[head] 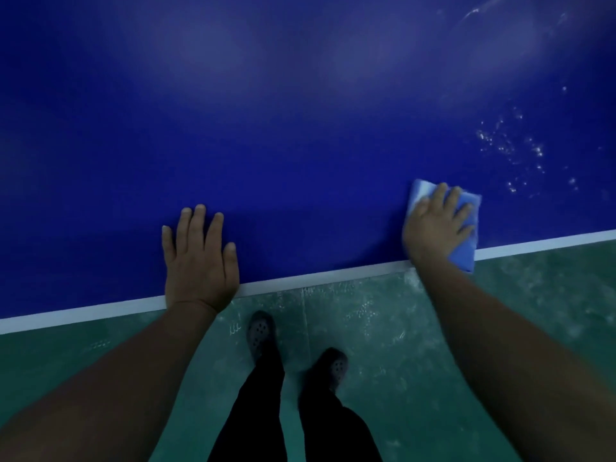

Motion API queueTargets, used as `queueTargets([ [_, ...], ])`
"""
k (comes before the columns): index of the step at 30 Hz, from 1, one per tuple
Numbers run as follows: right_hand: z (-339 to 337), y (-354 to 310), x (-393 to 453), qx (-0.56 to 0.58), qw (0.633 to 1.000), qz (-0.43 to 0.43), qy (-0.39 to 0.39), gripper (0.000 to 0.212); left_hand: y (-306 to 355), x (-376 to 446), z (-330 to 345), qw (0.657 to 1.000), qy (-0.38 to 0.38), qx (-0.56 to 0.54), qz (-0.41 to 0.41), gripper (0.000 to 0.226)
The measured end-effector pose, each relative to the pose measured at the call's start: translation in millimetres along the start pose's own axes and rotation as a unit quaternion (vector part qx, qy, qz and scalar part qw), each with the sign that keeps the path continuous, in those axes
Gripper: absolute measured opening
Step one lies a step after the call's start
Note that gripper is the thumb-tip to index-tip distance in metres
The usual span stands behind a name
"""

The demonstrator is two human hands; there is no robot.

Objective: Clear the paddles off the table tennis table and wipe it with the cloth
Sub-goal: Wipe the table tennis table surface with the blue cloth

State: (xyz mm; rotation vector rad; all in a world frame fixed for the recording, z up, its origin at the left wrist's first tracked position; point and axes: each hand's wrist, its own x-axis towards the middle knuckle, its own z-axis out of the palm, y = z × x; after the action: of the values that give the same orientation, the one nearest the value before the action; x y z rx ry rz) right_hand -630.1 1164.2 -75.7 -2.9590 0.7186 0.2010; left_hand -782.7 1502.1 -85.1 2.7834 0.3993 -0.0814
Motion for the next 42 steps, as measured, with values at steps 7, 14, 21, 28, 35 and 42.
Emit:
queueTargets([
  [7, 22.7, -35.4, -90.5, -0.070, 0.899, -0.425, -0.081, 0.059, 1.9, -0.5, -1.9, 1.000, -0.009, 0.016, 0.001, 0.064],
  [14, -10.7, 51.6, 12.8, -0.064, 0.973, -0.215, -0.062, 0.059, 37.0, 7.0, -2.5, 0.999, 0.001, -0.035, 0.008, 0.062],
  [21, -14.5, 58.6, 30.7, -0.066, 0.942, -0.316, -0.091, 0.061, 126.2, 50.5, 15.7, 0.991, -0.046, -0.040, 0.115, 0.063],
  [28, -22.3, 43.6, 123.5, -0.111, 0.855, -0.498, -0.093, 0.054, 204.2, 147.7, 31.8, 0.990, -0.046, -0.045, 0.124, 0.065],
  [35, -39.9, -50.9, 316.7, -0.122, 0.769, -0.625, -0.062, 0.055, 263.2, 295.3, 46.4, 0.996, 0.009, -0.011, 0.089, 0.063],
  [42, -56.1, -163.8, 461.1, -0.071, 0.858, -0.507, -0.042, 0.054, 284.8, 378.1, 61.9, 0.999, 0.018, 0.040, -0.022, 0.068],
])
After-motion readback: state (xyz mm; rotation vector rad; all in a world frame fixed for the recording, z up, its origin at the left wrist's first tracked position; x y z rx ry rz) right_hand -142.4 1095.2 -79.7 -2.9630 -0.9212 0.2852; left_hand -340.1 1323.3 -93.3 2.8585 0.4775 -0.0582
